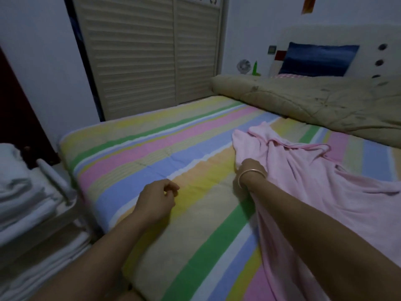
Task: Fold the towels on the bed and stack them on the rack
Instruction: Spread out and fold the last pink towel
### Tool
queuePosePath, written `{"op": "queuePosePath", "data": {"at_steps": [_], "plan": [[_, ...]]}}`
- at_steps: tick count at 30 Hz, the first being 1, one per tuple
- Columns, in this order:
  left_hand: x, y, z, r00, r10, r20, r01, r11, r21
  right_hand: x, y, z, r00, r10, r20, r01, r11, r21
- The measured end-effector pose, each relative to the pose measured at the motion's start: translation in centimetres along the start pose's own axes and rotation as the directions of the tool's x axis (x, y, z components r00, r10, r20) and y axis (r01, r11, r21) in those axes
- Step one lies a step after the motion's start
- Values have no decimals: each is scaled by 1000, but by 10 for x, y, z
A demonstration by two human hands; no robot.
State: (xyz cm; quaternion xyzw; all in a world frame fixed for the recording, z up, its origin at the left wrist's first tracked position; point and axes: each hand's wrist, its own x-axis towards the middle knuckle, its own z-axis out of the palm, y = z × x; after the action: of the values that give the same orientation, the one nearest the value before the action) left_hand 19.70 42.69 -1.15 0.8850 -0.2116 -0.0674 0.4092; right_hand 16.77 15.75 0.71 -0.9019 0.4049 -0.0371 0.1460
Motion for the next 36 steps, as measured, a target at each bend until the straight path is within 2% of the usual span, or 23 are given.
{"op": "queuePosePath", "data": {"at_steps": [2, 4, 5, 7, 9, 10, 11, 13, 14, 15, 16, 18, 20, 22, 25, 27, 30, 32, 34, 36], "plan": [[10, 5, -4, 1000, -23, -18, 22, 997, -70, -10, -19, -7, 990, -114, 86, 89, 963, 253], [20, 8, -6, 995, -97, -2, 94, 969, -230, -28, -43, -15, 964, -252, 89, 145, 772, 619], [25, 10, -8, 990, -139, 18, 138, 943, -302, -34, -54, -18, 949, -302, 95, 140, 669, 730], [34, 14, -18, 973, -224, 48, 223, 883, -413, -43, -75, -23, 897, -417, 143, 92, 494, 864], [35, 20, -34, 946, -313, 84, 312, 810, -496, -53, -89, -26, 797, -550, 252, -92, 300, 949], [33, 24, -41, 928, -354, 119, 361, 769, -527, -59, -91, -28, 735, -613, 289, -180, 235, 955], [32, 26, -48, 910, -385, 154, 402, 731, -552, -65, -90, -30, 660, -682, 316, -225, 222, 949], [33, 27, -54, 880, -430, 201, 463, 689, -558, -70, -80, -29, 520, -765, 380, -188, 332, 925], [36, 23, -53, 870, -445, 212, 484, 688, -540, -68, -76, -27, 489, -761, 426, -110, 431, 896], [38, 21, -49, 860, -458, 226, 504, 692, -517, -66, -72, -24, 513, -725, 460, -5, 533, 846], [40, 19, -44, 850, -469, 241, 523, 699, -488, -61, -69, -20, 577, -671, 465, 83, 615, 784], [47, 16, -31, 848, -479, 229, 528, 722, -447, -46, -66, -9, 709, -590, 386, 239, 716, 655], [57, 15, -18, 854, -494, 162, 510, 736, -445, -27, -62, -1, 750, -597, 285, 422, 763, 489], [65, 13, -8, 836, -515, 192, 534, 680, -501, -10, -59, 3, 756, -624, 196, 564, 774, 288], [84, 6, 2, 794, -526, 303, 599, 596, -535, 15, -61, 4, 807, -586, 76, 554, 795, 248], [97, 5, 6, 818, -499, 287, 567, 613, -550, 33, -66, 4, 826, -564, 1, 550, 805, 224], [121, 10, 10, 882, -435, 182, 463, 727, -507, 70, -75, 4, 816, -578, -11, 577, 813, 74], [145, 6, 13, 915, -381, 132, 399, 810, -430, 96, -78, 5, 846, -532, 36, 533, 843, -72], [167, 1, 14, 942, -293, 164, 330, 900, -284, 118, -79, 7, 881, -467, 73, 472, 859, -199], [186, 1, 17, 947, -229, 223, 272, 944, -189, 130, -80, 11, 897, -414, 156, 441, 862, -249]]}}
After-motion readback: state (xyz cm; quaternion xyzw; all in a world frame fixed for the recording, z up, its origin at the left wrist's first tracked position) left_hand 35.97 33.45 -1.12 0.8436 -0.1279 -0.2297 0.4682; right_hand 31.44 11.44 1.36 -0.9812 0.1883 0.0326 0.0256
